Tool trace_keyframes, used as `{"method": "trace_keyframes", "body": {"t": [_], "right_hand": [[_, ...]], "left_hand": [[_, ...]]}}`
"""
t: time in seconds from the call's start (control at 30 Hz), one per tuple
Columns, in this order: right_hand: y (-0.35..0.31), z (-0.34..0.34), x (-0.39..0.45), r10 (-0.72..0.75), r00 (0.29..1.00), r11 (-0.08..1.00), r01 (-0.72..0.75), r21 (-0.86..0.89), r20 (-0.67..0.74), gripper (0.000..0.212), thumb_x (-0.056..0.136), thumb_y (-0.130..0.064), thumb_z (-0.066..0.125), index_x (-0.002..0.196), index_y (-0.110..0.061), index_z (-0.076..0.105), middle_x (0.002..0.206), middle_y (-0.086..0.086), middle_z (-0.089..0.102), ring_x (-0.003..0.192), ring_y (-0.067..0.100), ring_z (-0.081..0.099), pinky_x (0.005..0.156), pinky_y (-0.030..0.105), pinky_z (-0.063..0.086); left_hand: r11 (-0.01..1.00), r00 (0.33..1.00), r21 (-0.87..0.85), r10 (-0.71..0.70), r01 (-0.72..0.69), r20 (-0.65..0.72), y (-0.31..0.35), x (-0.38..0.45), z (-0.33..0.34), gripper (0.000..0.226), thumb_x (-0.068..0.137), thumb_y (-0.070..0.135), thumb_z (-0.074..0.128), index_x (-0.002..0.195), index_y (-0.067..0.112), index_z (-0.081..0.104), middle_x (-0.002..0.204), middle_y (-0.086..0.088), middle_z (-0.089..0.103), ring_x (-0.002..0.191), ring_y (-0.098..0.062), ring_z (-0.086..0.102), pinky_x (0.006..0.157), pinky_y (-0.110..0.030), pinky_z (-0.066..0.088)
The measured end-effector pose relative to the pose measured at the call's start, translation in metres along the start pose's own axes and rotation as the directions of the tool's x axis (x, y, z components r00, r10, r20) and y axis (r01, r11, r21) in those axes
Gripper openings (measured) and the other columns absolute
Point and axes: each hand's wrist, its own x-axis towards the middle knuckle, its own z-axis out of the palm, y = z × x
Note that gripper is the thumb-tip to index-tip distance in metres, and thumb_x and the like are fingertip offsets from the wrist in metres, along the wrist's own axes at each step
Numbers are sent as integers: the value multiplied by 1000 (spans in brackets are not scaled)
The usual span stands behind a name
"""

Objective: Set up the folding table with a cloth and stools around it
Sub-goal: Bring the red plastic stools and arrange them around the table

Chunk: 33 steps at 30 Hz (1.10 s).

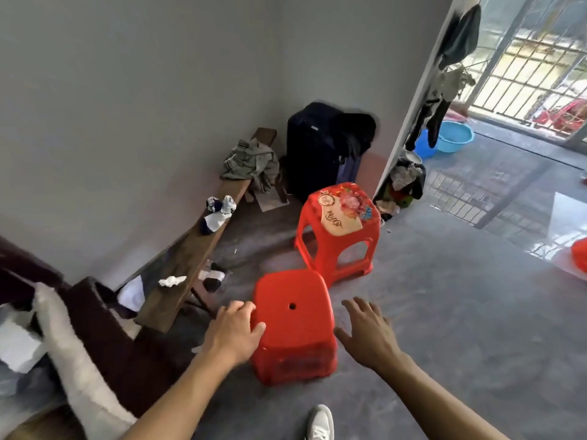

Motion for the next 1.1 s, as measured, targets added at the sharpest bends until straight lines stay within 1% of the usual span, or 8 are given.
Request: {"method": "trace_keyframes", "body": {"t": [0.17,0.3,0.4,0.53,0.7,0.83,0.93,1.1], "right_hand": [[8,39,58,70,995,997,-72,28,70,68,85,-55,55,144,-28,33,149,-2,36,136,26,34,105,44,39],[16,99,113,132,985,991,-134,16,110,78,87,-54,56,151,-29,19,157,3,22,142,28,25,109,44,35],[23,150,155,157,980,987,-160,14,118,82,87,-55,56,153,-29,16,160,8,15,145,30,18,111,44,34],[32,211,207,187,974,982,-188,-9,127,88,84,-56,60,153,-31,12,161,11,9,146,34,14,112,47,33],[43,262,248,235,952,969,-245,28,197,115,73,-62,72,150,-35,-10,160,14,-4,144,38,15,105,56,39],[49,281,259,239,942,960,-266,89,234,127,62,-51,85,148,-42,-8,158,17,-9,140,41,21,102,58,41],[56,287,260,247,940,924,-302,235,235,130,53,-46,90,144,-52,-3,154,17,1,134,42,29,102,56,41],[58,284,255,289,942,882,-331,335,171,123,52,-49,87,142,-58,4,147,14,18,128,37,34,100,57,42]], "left_hand": [[1000,997,-29,-6,8,73,-9,69,35,47,89,52,52,128,26,51,132,2,51,119,-24,48,98,-40,45],[996,993,46,70,-74,96,-24,133,93,49,89,52,49,132,28,47,137,5,45,123,-21,45,100,-38,43],[998,991,14,62,-64,120,-39,178,143,53,90,51,49,138,30,42,145,4,38,128,-22,40,104,-36,40],[999,991,-53,3,4,133,-60,223,205,63,90,51,51,146,31,32,156,-5,21,135,-30,32,111,-38,34],[993,993,-110,-26,39,113,-83,251,256,85,79,53,67,150,39,23,159,-17,-6,141,-38,15,116,-43,24],[965,982,-227,-92,128,163,-91,254,276,101,71,46,79,149,48,15,152,-21,10,136,-39,28,114,-41,27],[957,987,-261,-96,126,127,-91,252,277,105,68,45,80,147,53,12,129,-12,30,119,-33,42,105,-40,36],[954,989,-271,-103,128,104,-79,254,268,105,64,44,84,147,49,21,126,-13,34,120,-33,41,106,-39,35]]}}
